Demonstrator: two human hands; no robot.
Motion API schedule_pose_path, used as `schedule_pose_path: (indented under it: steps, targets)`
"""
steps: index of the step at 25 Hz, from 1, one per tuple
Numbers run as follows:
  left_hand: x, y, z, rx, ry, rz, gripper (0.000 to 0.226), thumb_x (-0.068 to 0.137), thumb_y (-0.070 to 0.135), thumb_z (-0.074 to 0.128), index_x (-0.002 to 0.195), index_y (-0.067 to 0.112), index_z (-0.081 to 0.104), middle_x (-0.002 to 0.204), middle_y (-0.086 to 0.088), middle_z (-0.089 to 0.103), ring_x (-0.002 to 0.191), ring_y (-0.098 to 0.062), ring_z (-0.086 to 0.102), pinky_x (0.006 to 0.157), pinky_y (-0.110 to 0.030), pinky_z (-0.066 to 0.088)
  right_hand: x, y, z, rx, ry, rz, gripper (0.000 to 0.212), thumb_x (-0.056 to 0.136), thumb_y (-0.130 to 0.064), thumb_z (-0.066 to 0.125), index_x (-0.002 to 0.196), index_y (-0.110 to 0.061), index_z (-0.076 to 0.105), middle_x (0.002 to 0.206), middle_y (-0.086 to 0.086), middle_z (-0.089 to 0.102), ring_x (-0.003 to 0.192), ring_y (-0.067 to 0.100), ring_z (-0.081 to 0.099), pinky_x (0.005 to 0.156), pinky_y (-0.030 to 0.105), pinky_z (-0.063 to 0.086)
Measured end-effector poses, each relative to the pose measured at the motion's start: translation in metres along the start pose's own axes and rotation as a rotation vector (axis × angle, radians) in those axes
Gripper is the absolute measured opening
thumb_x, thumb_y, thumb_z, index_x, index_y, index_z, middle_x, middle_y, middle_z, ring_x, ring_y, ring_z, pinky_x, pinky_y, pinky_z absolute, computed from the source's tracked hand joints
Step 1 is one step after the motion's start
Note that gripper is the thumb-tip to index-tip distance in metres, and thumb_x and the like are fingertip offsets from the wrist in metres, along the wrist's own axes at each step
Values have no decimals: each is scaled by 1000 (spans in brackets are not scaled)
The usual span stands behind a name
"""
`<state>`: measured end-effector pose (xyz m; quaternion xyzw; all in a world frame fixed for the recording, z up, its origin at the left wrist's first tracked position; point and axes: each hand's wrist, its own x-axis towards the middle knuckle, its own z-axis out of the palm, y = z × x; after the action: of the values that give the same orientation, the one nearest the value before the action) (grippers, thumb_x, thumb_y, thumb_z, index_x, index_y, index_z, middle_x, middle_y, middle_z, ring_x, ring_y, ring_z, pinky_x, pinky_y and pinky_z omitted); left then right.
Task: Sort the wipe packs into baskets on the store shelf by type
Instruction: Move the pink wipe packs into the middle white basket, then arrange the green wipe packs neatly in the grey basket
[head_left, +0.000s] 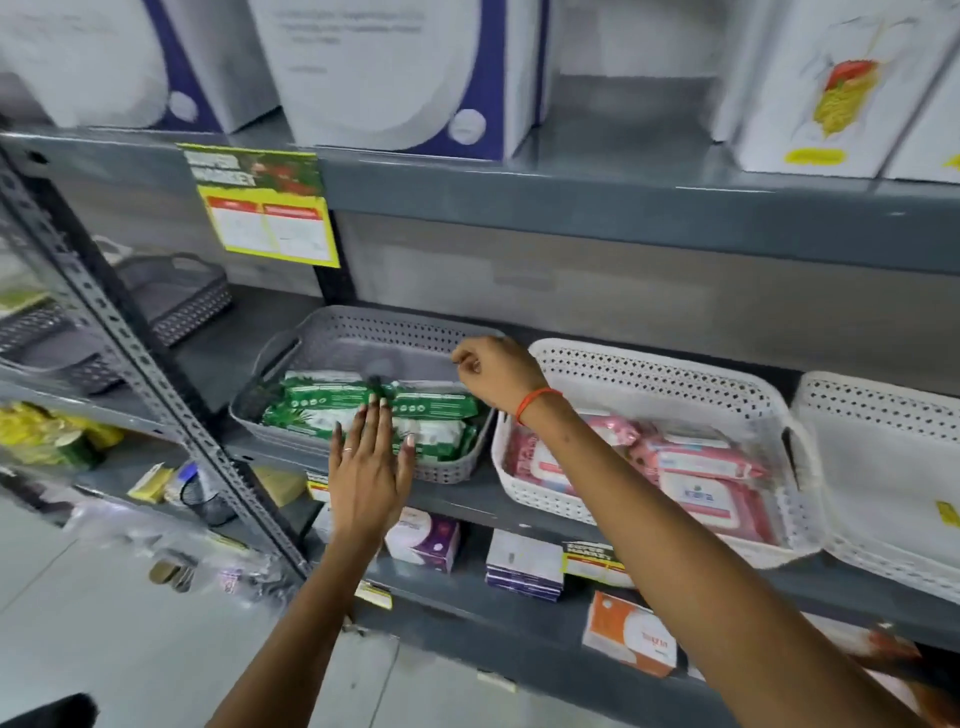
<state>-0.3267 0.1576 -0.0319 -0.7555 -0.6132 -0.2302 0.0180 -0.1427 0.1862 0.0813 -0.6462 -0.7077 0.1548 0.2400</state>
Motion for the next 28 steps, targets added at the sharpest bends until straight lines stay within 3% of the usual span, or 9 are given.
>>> schedule_pose_path:
  steps: [3, 5, 8, 10, 13, 15, 19, 22, 28]
  targets:
    - [7, -34, -5, 5, 26, -63, 75, 90, 54, 9, 144, 4, 26, 153, -13, 27, 142, -25, 20, 118, -44, 7, 42, -32, 43, 109, -19, -61, 24, 85, -9, 56, 103, -8, 72, 108, 15, 74, 102, 32, 67, 91, 39, 54]
    - [10, -47, -7, 1, 32, -124, 79, 88, 56, 10, 145, 4, 21, 154, -14, 22, 143, -26, 17, 118, -43, 6, 69, -49, 71, 56, -149, -121, 30, 86, -10, 57, 114, -4, 66, 120, 18, 68, 111, 33, 62, 96, 36, 50]
    - [13, -59, -7, -14, 60, -200, 81, 87, 58, 16, 146, 2, 16, 156, -15, 16, 144, -26, 12, 118, -42, 6, 105, -68, 107, -165, -469, -173, 65, 87, -26, 62, 144, -9, 36, 150, 15, 39, 134, 31, 43, 109, 38, 40]
    - [13, -63, -5, -12, 64, -206, 80, 88, 57, 18, 146, 2, 16, 155, -15, 17, 144, -26, 13, 118, -43, 7, 126, -72, 123, -192, -614, -166, 83, 85, -31, 66, 150, -13, 18, 159, 11, 22, 143, 29, 30, 116, 40, 32]
    - [12, -64, -3, -5, 72, -178, 77, 89, 55, 21, 145, 2, 21, 153, -16, 23, 142, -29, 19, 118, -45, 11, 147, -70, 133, -208, -730, -192, 87, 82, -30, 69, 151, -16, 18, 160, 6, 20, 143, 25, 28, 118, 42, 30]
    - [11, -66, -2, 5, 77, -175, 76, 90, 55, 21, 145, 3, 20, 153, -15, 23, 142, -28, 19, 118, -44, 10, 158, -70, 136, -192, -718, -173, 83, 79, -30, 70, 148, -17, 26, 158, 5, 27, 140, 25, 35, 115, 43, 35]
    - [12, -68, 1, 18, 70, -181, 76, 90, 55, 19, 146, 5, 19, 154, -15, 23, 143, -27, 17, 118, -43, 7, 166, -65, 149, -195, -376, -28, 81, 77, -37, 72, 145, -23, 31, 148, 17, 40, 135, 36, 38, 111, 43, 37]
    - [13, -69, 4, 12, 73, -187, 74, 90, 55, 20, 146, 6, 19, 154, -14, 24, 143, -27, 19, 118, -44, 9, 163, -59, 160, -296, -386, 34, 81, 82, -44, 67, 148, -34, 21, 155, 17, 21, 141, 41, 21, 112, 51, 29]
    - [14, -69, 4, 6, 74, -193, 74, 91, 55, 20, 145, 5, 21, 153, -15, 26, 142, -28, 21, 118, -45, 10, 169, -57, 167, -330, -364, 67, 77, 82, -49, 64, 146, -37, 22, 156, 11, 21, 142, 41, 19, 110, 58, 31]
